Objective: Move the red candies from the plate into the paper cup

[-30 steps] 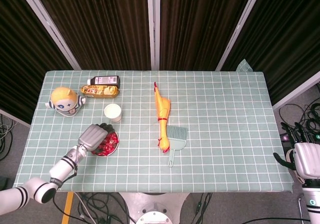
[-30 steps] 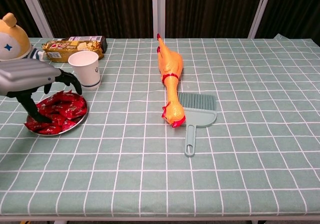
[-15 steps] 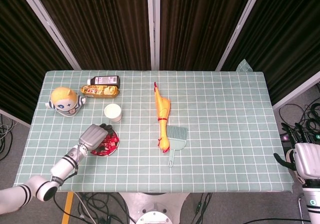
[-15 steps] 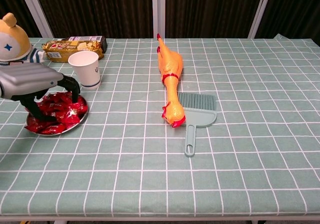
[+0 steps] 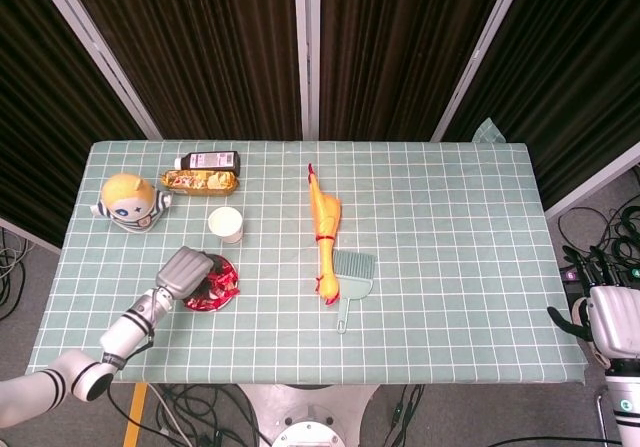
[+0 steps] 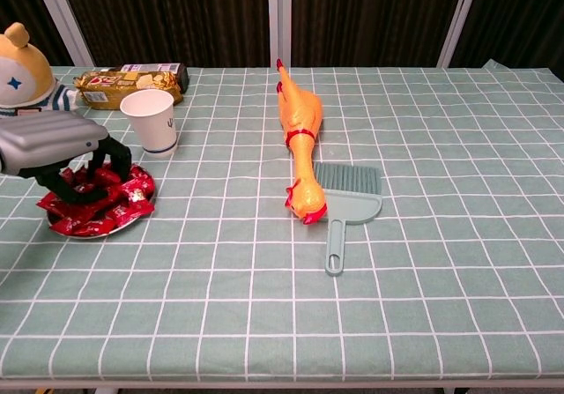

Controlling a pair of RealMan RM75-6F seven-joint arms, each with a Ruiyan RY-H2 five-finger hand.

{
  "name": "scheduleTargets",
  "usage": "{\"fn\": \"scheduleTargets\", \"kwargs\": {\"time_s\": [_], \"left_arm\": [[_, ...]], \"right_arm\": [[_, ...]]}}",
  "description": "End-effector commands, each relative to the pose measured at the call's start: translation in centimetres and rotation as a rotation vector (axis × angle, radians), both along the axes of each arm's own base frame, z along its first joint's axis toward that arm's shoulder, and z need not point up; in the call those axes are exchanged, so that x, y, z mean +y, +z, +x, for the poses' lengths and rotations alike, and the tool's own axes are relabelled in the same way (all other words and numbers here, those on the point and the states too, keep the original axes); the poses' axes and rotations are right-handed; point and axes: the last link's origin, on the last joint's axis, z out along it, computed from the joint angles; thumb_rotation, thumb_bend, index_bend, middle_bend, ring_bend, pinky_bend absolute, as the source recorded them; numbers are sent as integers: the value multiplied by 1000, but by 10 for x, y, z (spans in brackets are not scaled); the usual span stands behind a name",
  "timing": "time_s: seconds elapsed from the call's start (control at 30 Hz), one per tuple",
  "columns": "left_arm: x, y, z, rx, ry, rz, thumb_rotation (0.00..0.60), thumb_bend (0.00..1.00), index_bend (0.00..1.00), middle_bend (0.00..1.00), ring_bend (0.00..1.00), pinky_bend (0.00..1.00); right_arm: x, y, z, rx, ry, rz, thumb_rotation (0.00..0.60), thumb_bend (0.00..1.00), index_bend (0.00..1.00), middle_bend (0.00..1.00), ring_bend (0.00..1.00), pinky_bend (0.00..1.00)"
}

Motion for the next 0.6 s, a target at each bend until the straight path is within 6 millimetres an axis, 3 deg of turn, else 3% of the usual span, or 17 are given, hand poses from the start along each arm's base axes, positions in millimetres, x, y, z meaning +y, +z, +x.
{"fn": "scheduleTargets", "kwargs": {"time_s": [0.03, 0.13, 0.33, 0.6], "left_arm": [[-1, -1, -2, -10, 5, -2, 600, 465, 578, 633, 619, 910], [-1, 0, -3, -28, -3, 9, 600, 524, 610, 689, 676, 960], [2, 5, -2, -57, -10, 31, 600, 540, 636, 729, 716, 997], [15, 35, 22, -154, -35, 103, 600, 540, 639, 737, 723, 1000]], "right_arm": [[0, 0, 0, 0, 1, 0, 600, 104, 116, 236, 75, 198], [1, 0, 0, -1, 2, 0, 600, 101, 117, 237, 75, 200], [3, 2, 0, -6, 3, -3, 600, 101, 117, 238, 75, 203], [3, 5, 1, -6, 16, -13, 600, 101, 116, 238, 75, 204]]}}
